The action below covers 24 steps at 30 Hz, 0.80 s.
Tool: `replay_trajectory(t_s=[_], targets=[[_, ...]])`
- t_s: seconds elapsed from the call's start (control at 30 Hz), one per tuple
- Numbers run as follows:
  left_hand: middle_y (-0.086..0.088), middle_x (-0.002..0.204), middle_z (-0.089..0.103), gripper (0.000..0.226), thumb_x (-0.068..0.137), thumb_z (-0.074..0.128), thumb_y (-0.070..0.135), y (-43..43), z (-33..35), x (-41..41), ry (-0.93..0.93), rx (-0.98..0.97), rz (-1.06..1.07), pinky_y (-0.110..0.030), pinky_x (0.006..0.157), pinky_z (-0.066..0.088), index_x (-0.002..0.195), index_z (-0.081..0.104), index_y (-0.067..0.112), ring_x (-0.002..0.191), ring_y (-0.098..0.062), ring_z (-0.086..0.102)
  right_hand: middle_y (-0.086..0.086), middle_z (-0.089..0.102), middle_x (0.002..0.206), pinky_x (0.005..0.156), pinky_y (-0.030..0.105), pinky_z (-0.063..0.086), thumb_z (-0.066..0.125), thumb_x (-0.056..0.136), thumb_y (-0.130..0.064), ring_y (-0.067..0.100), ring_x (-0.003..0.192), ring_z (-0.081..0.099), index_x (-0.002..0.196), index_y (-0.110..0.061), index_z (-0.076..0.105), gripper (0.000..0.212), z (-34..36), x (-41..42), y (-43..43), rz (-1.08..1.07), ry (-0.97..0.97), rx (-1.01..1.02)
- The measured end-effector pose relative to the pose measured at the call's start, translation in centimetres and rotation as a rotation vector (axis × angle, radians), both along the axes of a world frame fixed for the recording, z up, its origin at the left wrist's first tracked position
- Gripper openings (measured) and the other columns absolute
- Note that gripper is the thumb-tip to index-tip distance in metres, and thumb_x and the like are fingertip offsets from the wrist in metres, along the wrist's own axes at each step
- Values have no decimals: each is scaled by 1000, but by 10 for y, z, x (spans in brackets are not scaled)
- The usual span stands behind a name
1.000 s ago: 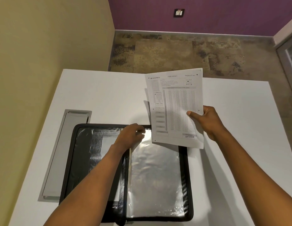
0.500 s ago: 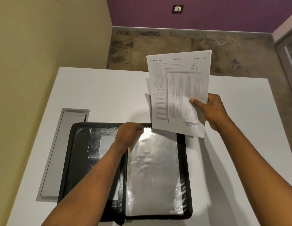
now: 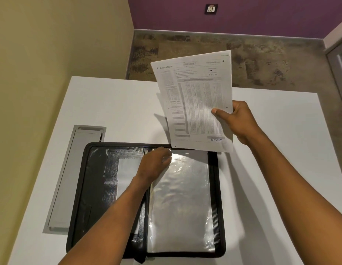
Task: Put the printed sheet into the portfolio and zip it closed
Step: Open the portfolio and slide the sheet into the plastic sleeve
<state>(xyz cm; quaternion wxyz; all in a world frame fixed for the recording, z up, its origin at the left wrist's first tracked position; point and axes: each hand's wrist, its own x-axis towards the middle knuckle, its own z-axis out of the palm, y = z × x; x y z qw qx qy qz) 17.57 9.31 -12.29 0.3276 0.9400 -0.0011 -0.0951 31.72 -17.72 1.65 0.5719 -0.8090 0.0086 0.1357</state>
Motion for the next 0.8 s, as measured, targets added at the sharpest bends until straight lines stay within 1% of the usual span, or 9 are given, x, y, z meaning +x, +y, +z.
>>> replay_trajectory(t_s=[0.1, 0.17, 0.27, 0.33, 0.4, 0.47, 0.63, 0.77, 0.8], targets=[[12, 105, 72, 14, 97, 66, 34, -7, -1, -5, -6, -15, 31, -34, 80, 54, 106, 76, 30, 94, -11, 68, -23, 76, 103, 84, 18, 60, 74, 93, -20, 2, 99, 74, 127, -19, 71, 34, 5, 8, 10, 85, -10, -20], [13, 107, 71, 13, 98, 67, 31, -11, -3, -10, -28, -32, 50, -34, 79, 54, 103, 78, 27, 96, -10, 69, -20, 75, 109, 89, 23, 59, 74, 93, -22, 2, 99, 74, 128, -19, 71, 35, 9, 13, 17, 124, -19, -56], [13, 108, 72, 12, 98, 69, 29, -17, -4, -19, -91, -21, 86, -35, 76, 57, 102, 79, 26, 92, -11, 71, -9, 75, 118, 90, 30, 60, 74, 93, -25, 6, 100, 74, 127, -18, 71, 35, 13, 21, 26, 174, -23, -93], [12, 108, 75, 16, 100, 67, 31, -21, -5, -26, -130, 16, 106, -37, 74, 58, 111, 78, 27, 91, -13, 74, -7, 76, 117, 89, 35, 62, 74, 93, -27, 10, 98, 75, 126, -18, 72, 34, 15, 23, 33, 203, -12, -112], [12, 110, 77, 18, 102, 65, 32, -24, -6, -32, -153, 30, 124, -37, 75, 59, 114, 78, 27, 93, -13, 76, -11, 75, 113, 86, 35, 61, 74, 93, -30, 9, 96, 73, 124, -22, 73, 33, 16, 24, 39, 227, -2, -140], [13, 111, 78, 16, 101, 67, 30, -26, -7, -35, -173, 9, 150, -36, 77, 61, 111, 78, 26, 94, -11, 76, -12, 74, 111, 86, 35, 60, 73, 93, -31, 8, 96, 72, 124, -24, 73, 31, 16, 25, 44, 252, -3, -164], [12, 110, 79, 13, 99, 72, 24, -32, -7, -36, -206, -4, 150, -35, 73, 61, 109, 80, 23, 90, -13, 77, -2, 75, 115, 87, 42, 61, 73, 94, -29, 18, 99, 73, 121, -22, 75, 28, 10, 26, 54, 271, 0, -207], [13, 108, 79, 11, 95, 76, 19, -36, -3, -34, -231, 11, 145, -26, 70, 58, 104, 81, 23, 88, -10, 76, -1, 75, 114, 80, 41, 63, 71, 94, -28, 16, 92, 72, 118, -21, 76, 25, 2, 23, 60, 313, -1, -260], [12, 107, 79, 11, 94, 76, 18, -37, -3, -33, -233, 12, 145, -26, 69, 58, 103, 81, 22, 87, -10, 76, -1, 75, 113, 79, 41, 63, 71, 94, -27, 17, 91, 72, 116, -20, 77, 24, -1, 23, 61, 326, -3, -267]])
